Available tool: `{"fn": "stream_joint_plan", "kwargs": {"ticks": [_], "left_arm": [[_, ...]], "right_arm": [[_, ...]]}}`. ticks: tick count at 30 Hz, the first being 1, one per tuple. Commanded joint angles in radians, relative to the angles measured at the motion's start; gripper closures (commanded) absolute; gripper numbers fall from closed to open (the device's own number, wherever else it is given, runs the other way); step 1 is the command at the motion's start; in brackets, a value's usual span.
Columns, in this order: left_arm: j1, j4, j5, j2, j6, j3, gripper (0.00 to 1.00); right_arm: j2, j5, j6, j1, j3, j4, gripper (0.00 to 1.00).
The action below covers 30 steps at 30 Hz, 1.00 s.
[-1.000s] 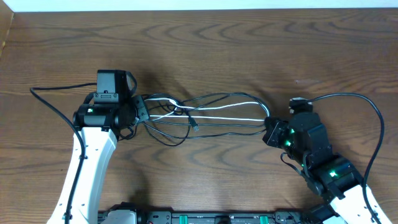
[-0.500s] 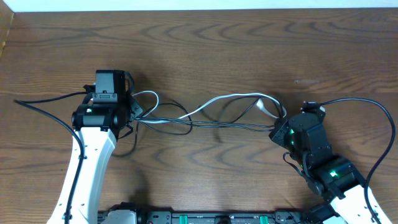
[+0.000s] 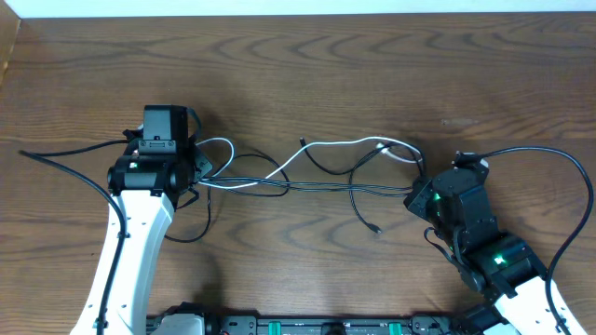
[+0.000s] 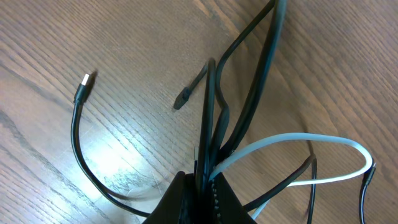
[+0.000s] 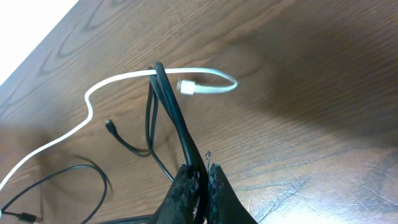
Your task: Untangle cables
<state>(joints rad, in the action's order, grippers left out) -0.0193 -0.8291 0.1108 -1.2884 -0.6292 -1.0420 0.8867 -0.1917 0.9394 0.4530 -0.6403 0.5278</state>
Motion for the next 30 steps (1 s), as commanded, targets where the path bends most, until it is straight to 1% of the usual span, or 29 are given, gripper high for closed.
{"fn": "stream_joint_plan", "kwargs": {"ticks": [1, 8, 11, 13, 15, 16, 19, 21, 23, 25, 27, 30], "left_arm": [[0.018, 0.001, 0.066, 0.002, -0.008, -0.009, 0.93], [0.018, 0.023, 0.066, 0.002, -0.008, -0.009, 0.92], [0.018, 0.093, 0.066, 0.002, 0.0, -0.009, 0.92], [0.018, 0.183, 0.06, 0.002, 0.052, -0.009, 0.93], [0.018, 0.309, 0.027, 0.004, 0.16, -0.01, 0.93], [0.018, 0.372, 0.008, 0.005, 0.215, -0.013, 0.93], [0.018, 0.524, 0.007, 0.014, 0.33, -0.031, 0.93], [0.019, 0.606, 0.013, 0.023, 0.367, -0.043, 0.93], [0.02, 0.692, 0.013, 0.037, 0.375, -0.044, 0.93], [0.02, 0.722, 0.013, 0.043, 0.375, -0.044, 0.93], [0.02, 0.719, 0.013, 0.042, 0.374, -0.044, 0.93], [0.02, 0.641, 0.013, 0.027, 0.374, -0.043, 0.92]], "right_arm": [[-0.015, -0.109, 0.01, -0.016, -0.011, 0.007, 0.99], [-0.015, -0.216, 0.01, -0.016, -0.011, 0.005, 0.99], [-0.015, -0.298, 0.01, -0.018, -0.011, -0.026, 0.99], [-0.015, -0.343, 0.01, -0.027, -0.011, -0.077, 0.99], [-0.015, -0.395, -0.004, -0.04, -0.011, -0.148, 0.99], [-0.016, -0.43, -0.04, -0.05, -0.011, -0.204, 0.99], [-0.021, -0.464, -0.181, -0.076, -0.011, -0.356, 0.99], [-0.027, -0.463, -0.261, -0.096, -0.011, -0.451, 0.99], [-0.032, -0.463, -0.341, -0.116, -0.011, -0.543, 0.99], [-0.032, -0.46, -0.377, -0.125, -0.011, -0.574, 0.99], [-0.032, -0.458, -0.38, -0.131, -0.011, -0.565, 0.99], [-0.023, -0.438, -0.379, -0.132, -0.011, -0.489, 0.99]]}}
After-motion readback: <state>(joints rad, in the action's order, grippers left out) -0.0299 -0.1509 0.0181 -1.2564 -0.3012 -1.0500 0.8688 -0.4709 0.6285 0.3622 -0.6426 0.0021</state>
